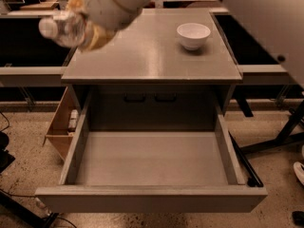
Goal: Place water bottle into top drawer
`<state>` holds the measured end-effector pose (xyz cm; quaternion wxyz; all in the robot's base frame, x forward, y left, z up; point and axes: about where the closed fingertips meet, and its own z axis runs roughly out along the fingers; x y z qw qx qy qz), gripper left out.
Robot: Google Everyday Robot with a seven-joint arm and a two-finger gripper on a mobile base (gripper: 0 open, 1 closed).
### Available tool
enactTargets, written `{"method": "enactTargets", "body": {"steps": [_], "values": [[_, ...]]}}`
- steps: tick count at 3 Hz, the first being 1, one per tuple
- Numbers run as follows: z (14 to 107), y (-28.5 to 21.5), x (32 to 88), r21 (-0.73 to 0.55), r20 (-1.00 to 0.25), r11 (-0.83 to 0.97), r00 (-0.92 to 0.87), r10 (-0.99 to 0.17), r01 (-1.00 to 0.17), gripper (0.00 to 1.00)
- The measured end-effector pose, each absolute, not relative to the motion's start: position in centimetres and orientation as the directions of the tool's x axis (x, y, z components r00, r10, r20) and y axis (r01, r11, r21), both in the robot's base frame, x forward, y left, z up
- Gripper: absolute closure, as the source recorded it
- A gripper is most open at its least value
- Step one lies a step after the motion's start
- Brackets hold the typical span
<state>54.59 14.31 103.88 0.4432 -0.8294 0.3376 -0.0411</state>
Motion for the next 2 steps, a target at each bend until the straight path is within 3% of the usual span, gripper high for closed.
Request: {"method": "enactTargets", "body": {"steps": [1, 2], "values": [[93.8, 15.7, 50.7, -0.638, -0.376, -0.426, 0.743, -0.554, -0.641, 1.0], [89.7, 15.8, 48.9, -0.579, -0.382, -0.481, 0.74, -0.553, -0.658, 1.0]]}}
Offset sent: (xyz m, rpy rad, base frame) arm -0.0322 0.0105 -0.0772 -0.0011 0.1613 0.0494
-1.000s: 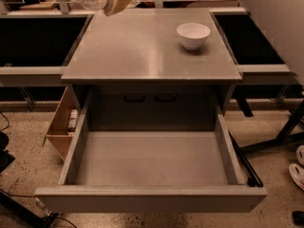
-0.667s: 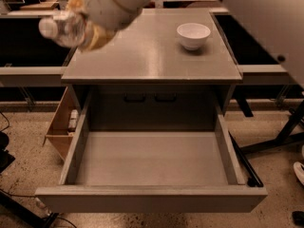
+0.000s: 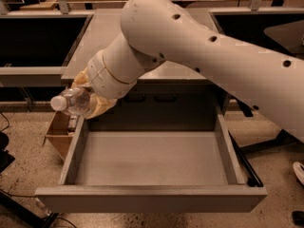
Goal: Place water bottle into top drawer
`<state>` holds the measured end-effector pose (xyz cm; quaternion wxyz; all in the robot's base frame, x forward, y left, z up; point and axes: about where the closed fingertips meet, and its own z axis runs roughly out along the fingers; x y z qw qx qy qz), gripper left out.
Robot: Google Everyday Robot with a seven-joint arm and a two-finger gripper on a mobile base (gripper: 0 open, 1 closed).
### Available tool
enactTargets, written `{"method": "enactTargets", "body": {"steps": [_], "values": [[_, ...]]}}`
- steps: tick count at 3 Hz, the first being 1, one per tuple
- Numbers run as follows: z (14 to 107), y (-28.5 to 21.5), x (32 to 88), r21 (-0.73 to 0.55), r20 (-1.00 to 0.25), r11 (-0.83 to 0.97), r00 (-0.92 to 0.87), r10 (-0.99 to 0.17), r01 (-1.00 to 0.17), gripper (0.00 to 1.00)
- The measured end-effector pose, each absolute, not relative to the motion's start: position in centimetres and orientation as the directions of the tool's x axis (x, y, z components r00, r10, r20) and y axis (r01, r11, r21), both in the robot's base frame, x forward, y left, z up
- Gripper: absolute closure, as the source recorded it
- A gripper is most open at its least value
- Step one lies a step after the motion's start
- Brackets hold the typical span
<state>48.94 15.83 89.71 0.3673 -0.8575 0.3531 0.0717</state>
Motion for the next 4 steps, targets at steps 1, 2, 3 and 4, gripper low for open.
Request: {"method": "enactTargets", "body": {"steps": [1, 2, 3, 4], "values": [[89.7, 15.8, 48.9, -0.579, -0.382, -0.481, 0.74, -0.553, -0.658, 1.0], [87.6, 15.7, 49.3, -0.528, -0.377, -0.506, 0.722, -0.58, -0.682, 1.0], [82.6, 12.9, 49.5, -0.414, -0.37, -0.512, 0.653, -0.661, -0.753, 1.0], [79.2, 9.3, 49.5, -0.301, -0.302, -0.518, 0.596, -0.744, -0.8, 1.0]]}}
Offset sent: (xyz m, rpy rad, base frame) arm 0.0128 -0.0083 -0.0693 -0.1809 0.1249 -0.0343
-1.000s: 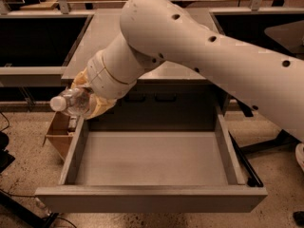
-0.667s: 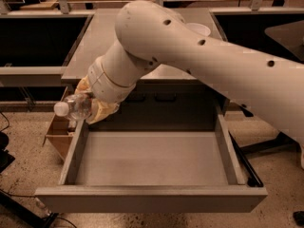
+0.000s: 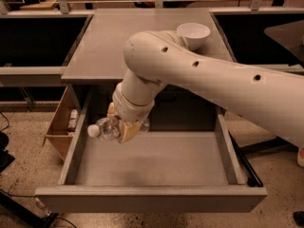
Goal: Place water bottle into top drawer
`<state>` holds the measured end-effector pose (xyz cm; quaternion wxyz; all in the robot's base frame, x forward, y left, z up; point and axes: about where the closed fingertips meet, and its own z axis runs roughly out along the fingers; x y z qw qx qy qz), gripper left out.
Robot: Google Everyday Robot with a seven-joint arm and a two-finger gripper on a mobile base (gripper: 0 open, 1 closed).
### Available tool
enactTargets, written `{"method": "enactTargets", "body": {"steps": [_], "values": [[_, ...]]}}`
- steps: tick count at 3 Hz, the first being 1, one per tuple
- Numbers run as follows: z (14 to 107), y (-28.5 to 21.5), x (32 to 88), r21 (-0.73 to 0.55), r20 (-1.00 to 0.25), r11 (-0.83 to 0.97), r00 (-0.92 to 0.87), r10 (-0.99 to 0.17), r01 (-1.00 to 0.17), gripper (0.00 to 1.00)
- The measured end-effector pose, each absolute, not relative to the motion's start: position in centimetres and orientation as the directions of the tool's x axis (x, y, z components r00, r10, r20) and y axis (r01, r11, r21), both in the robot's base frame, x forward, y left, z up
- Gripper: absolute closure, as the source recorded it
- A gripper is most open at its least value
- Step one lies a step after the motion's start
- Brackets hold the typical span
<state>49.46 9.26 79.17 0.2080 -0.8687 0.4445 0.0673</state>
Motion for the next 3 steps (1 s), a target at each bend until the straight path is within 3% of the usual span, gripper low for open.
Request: {"method": "enactTargets", "body": {"steps": [3], "values": [[71.4, 4.0, 49.8, -0.123, -0.071, -0.509, 0.519, -0.852, -0.852, 1.0]]}}
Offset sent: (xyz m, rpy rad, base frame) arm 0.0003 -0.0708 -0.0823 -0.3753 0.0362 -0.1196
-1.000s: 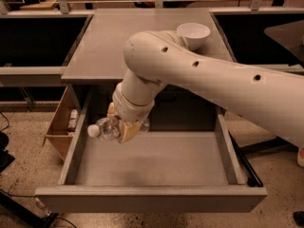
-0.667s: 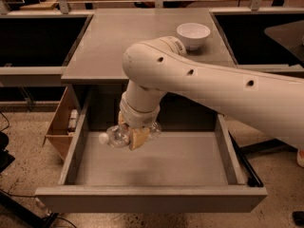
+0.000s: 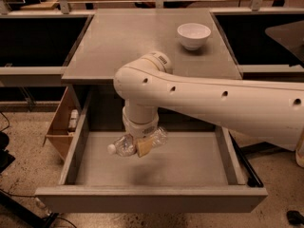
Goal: Place water bottle into top drawer
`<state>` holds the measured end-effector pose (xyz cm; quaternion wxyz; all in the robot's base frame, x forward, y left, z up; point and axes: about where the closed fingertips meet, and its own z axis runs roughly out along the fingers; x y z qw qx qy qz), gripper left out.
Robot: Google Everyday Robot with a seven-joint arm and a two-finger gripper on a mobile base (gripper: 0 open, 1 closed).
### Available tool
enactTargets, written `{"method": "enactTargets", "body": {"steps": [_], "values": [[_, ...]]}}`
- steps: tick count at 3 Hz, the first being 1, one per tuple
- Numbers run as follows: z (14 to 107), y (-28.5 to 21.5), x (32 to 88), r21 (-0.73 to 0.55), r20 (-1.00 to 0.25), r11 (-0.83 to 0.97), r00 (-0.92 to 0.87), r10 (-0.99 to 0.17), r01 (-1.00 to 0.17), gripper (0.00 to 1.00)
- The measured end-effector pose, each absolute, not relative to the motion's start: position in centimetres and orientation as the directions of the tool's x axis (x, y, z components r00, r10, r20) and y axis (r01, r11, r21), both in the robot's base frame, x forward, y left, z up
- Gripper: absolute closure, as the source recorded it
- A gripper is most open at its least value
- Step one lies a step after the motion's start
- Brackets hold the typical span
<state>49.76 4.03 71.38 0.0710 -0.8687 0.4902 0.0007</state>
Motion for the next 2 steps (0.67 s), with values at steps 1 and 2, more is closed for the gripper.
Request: {"method": "enactTargets", "body": {"steps": [1, 2], "values": [[69.5, 4.3, 50.7, -0.122, 0.017, -0.518, 0.52, -0.854, -0.847, 1.0], [67.3, 5.7, 51.7, -0.118, 0.068, -0.541, 0.537, -0.841, -0.833, 1.0]]}}
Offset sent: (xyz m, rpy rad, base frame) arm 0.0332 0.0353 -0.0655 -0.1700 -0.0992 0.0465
